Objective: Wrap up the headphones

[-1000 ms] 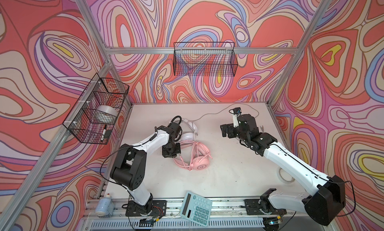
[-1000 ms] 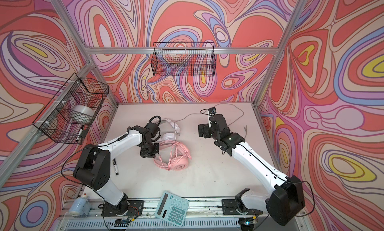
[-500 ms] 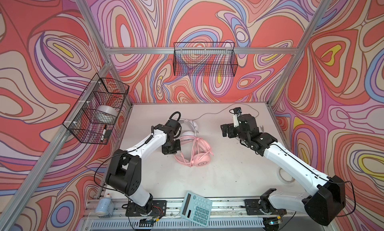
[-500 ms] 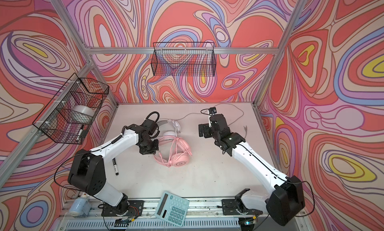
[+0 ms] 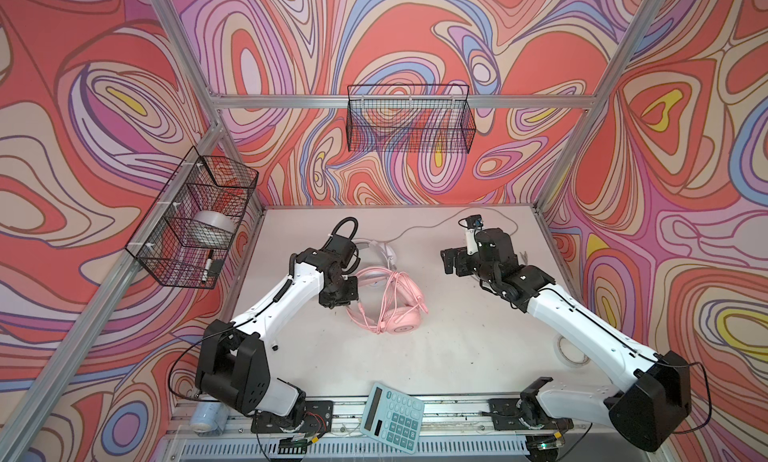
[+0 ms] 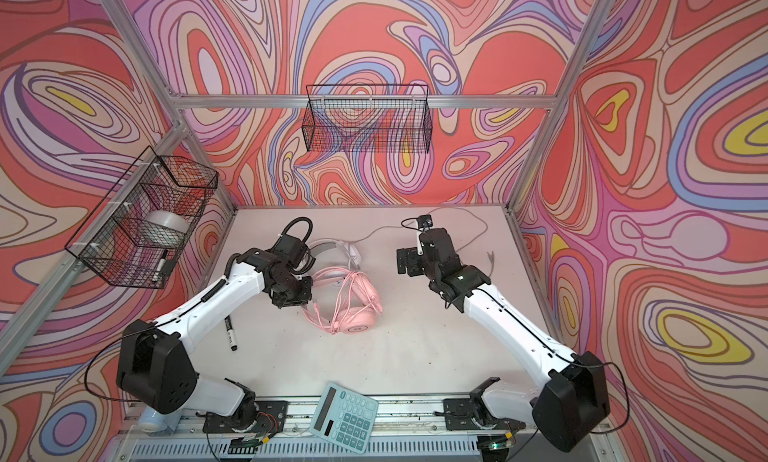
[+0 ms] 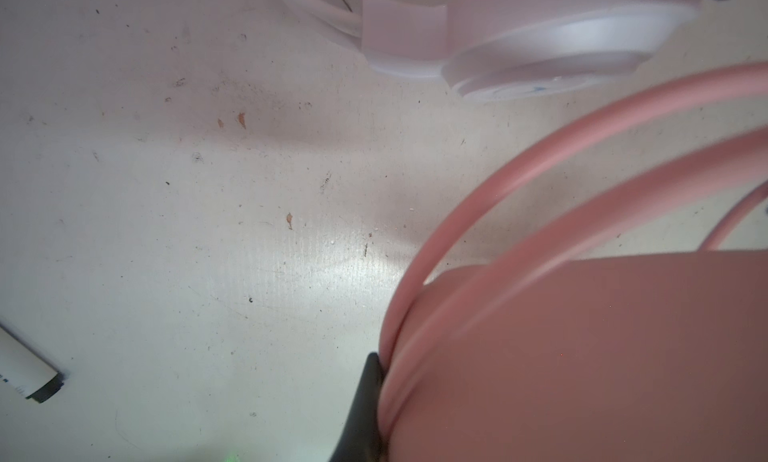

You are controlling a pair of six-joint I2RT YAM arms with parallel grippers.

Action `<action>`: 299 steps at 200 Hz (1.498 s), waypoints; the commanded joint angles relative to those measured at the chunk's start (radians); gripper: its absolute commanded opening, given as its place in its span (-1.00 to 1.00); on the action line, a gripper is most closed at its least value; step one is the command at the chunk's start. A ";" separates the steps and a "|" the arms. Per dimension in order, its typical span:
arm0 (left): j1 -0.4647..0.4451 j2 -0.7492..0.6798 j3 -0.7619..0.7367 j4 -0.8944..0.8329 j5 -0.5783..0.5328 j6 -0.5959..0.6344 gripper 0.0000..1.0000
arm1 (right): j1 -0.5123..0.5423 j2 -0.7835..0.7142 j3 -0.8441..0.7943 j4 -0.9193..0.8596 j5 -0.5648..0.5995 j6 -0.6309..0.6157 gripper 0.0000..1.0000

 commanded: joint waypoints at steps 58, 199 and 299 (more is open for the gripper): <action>-0.016 -0.060 -0.093 0.041 0.086 0.013 -1.00 | -0.006 0.001 -0.012 0.018 -0.025 0.013 0.97; -0.056 -0.072 0.007 -0.038 0.070 0.091 -1.00 | -0.052 0.399 0.345 -0.212 -0.389 -0.019 0.83; -0.057 -0.144 -0.046 -0.065 0.048 0.099 -1.00 | 0.035 0.690 0.509 -0.204 -0.575 -0.013 0.76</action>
